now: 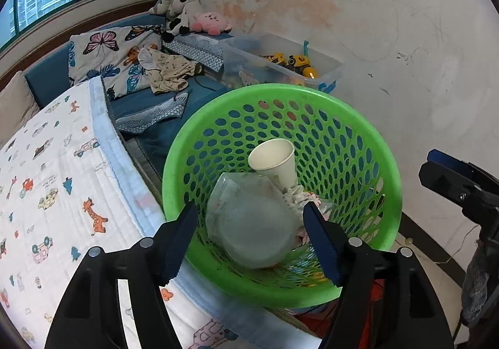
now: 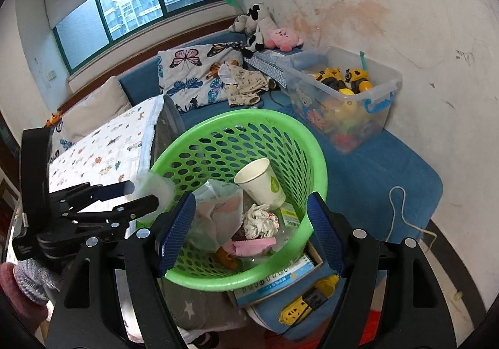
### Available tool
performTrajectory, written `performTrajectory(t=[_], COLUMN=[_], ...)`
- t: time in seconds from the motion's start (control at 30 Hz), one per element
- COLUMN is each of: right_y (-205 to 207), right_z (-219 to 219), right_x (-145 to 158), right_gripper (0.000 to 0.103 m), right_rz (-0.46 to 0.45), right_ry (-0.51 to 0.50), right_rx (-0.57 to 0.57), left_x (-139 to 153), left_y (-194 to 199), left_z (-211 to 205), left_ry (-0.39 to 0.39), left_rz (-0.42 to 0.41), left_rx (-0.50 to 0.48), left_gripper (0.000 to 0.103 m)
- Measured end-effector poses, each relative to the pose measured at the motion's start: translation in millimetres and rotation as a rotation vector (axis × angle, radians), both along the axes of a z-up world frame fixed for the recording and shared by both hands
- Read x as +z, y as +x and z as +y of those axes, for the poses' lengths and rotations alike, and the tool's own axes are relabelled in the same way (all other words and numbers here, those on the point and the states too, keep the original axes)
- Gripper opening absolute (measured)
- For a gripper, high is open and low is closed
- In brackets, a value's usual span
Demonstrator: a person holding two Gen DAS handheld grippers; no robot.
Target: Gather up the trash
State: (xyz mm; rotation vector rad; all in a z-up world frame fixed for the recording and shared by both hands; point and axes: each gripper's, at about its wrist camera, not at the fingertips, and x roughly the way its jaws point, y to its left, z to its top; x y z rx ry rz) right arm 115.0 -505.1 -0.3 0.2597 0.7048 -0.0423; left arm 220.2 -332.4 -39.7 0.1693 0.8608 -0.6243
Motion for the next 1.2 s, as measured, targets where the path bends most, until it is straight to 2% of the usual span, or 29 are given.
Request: performTrajectory(t=[0.2,0.43,0.8,1.2], right_y=[-6,-15,-20,-23], right_z=[5,21,76,138], right_x=[-2,-5,-1,6], right_gripper=[0.074,0.074,0.081,0.092], right_rz=[0.000,-0.004,-0.017,-0.035], right_ry=[-0.001,0.021,-0.001,-0.028], right_rx=[0.002,0.027,0.105,0.171], left_x=[4,17,40,47], left_y=[-7,-18,-46,-75], left_z=[9,38,111,191], left_ry=[-0.013,-0.035,-0.053,-0.050], left_rz=[-0.008,-0.039,-0.119,-0.152], left_rx=[0.002,0.038,0.144,0.273], left_gripper=[0.073,0.080,0.092,0.095])
